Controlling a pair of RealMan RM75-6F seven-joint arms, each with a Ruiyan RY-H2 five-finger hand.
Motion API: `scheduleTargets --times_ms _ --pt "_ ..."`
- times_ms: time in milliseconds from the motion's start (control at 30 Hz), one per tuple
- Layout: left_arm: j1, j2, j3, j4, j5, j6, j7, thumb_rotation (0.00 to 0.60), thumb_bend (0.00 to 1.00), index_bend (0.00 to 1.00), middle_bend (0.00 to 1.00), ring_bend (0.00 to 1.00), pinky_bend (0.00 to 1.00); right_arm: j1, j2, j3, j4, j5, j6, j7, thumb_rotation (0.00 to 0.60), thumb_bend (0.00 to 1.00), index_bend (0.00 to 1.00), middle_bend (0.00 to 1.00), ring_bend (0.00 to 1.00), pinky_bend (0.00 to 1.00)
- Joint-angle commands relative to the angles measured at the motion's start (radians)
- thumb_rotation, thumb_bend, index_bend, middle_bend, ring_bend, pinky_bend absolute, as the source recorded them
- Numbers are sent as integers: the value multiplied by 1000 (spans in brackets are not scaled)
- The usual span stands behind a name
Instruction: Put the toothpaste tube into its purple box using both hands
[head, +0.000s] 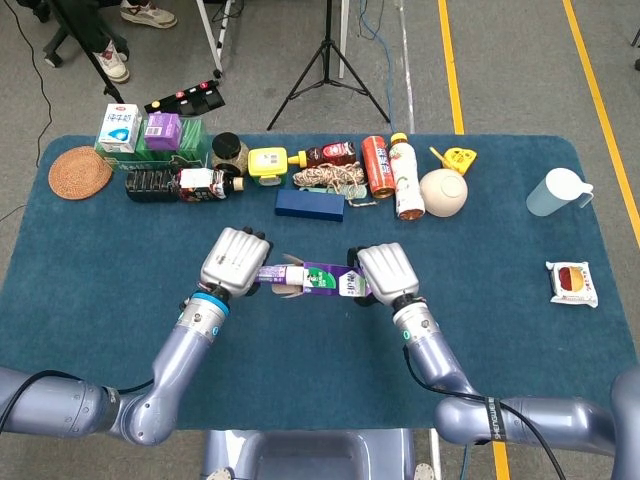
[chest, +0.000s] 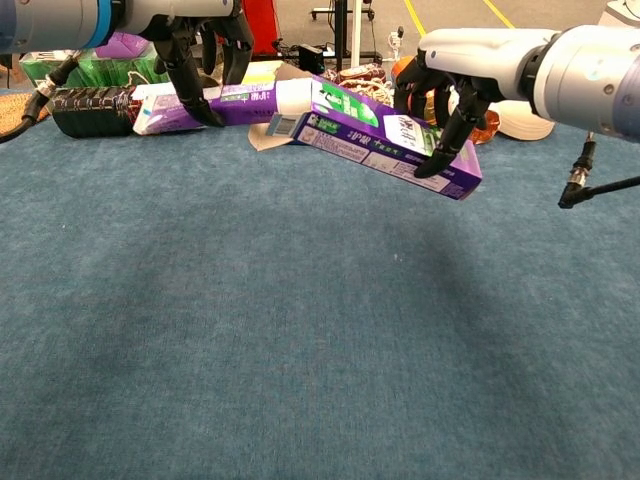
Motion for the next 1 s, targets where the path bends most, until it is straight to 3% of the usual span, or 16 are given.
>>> scheduleTargets --times_ms 33,533,1000 --pt "-9 -6 2 0 -2 11 17 600 267 567 398 334 600 7 -4 -2 0 1 5 -14 600 332 493 540 550 662" --pt "-41 1 49 -9 41 129 175 600 278 584 409 334 597 21 -12 -28 28 -28 39 -79 600 332 492 540 550 662" --pt "-77 -66 63 -12 42 193 298 600 279 594 422 336 597 31 -26 -13 28 1 61 -109 600 332 492 540 551 665"
